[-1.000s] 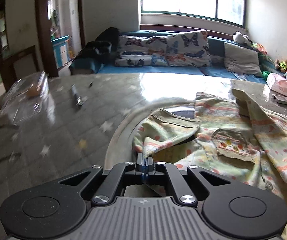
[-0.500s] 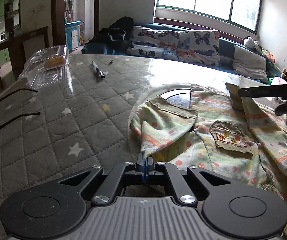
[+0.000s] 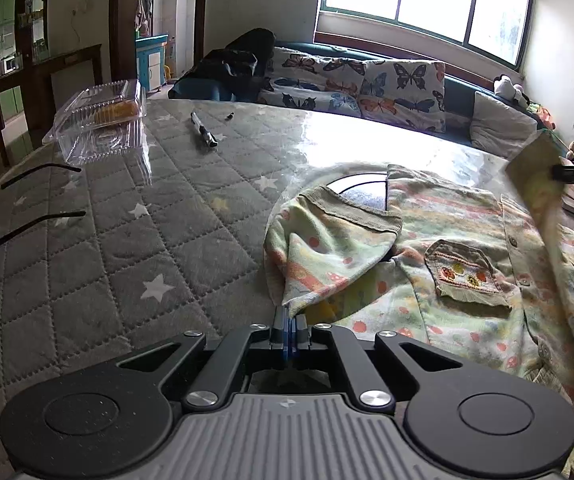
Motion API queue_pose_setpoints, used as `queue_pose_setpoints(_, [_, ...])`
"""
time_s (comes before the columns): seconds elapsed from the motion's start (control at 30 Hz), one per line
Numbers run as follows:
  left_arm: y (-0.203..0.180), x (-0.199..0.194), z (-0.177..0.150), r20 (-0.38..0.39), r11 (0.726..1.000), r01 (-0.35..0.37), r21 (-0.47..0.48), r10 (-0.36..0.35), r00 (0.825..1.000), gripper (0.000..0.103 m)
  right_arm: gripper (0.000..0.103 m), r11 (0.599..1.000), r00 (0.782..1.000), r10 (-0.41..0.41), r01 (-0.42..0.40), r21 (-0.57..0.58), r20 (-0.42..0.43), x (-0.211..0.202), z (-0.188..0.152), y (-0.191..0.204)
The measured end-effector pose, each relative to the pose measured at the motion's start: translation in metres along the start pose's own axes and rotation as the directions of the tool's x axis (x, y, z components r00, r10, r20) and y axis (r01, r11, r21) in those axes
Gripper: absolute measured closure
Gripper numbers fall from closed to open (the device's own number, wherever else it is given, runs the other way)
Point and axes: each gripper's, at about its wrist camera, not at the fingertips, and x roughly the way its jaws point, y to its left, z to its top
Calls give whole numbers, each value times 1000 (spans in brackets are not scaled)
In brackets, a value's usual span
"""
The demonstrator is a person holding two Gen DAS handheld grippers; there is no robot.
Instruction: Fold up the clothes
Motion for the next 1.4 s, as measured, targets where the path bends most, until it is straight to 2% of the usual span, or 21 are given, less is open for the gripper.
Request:
queue_pose_setpoints(0.17, [0,-5,-2,11,1000,-10,5,10,1000,101,99,994,994,-91,87,68,57,-60,-8,-53])
queue_pose_setpoints(0.33, [3,-13,-7,13,1000,-20,3,20,1000,101,99,974,982,-178,167,151,64,-114,-36,-102])
queue_pose_setpoints(0.5, [4,-25,-18,3,1000,-21,17,21,1000,101,99,945,969,-249,241,222,8,-154,-86,-141])
queue_pose_setpoints(0.6, [5,-29,-25,-9,1000,-18,24,18,1000,101,99,919,960,-274,278,278,-55,-160,-119,-160])
queue_pose_setpoints(0.7, [4,-31,-29,-17,999,-23,31,24,1000,97,96,895,952,-280,304,326,-119,-159,-147,-175])
queue_pose_setpoints(0.77, [4,-35,-30,-14,999,-25,40,25,1000,94,85,886,946,-298,324,331,-127,-165,-155,-178])
queue_pose_setpoints(0.83, [3,-40,-30,-4,998,-33,55,33,999,86,78,877,939,-318,344,335,-132,-172,-162,-182])
queue_pose_setpoints(1.0, [6,-50,-30,3,996,-47,73,47,999,73,75,853,920,-365,392,344,-144,-188,-181,-190])
queue_pose_setpoints(1.1, [4,-56,-28,14,995,-54,84,53,998,71,72,837,907,-392,421,350,-152,-199,-191,-195])
queue_pose_setpoints(1.2, [-3,-65,-25,39,995,-44,89,41,998,67,70,876,939,-321,344,339,-123,-188,-182,-182])
queue_pose_setpoints(1.27, [-8,-69,-24,52,995,-28,98,23,998,65,69,903,962,-247,272,334,-115,-166,-170,-169])
queue_pose_setpoints(1.4, [-22,-72,-22,55,992,12,123,-19,998,65,68,931,980,-157,187,313,-118,-133,-158,-147])
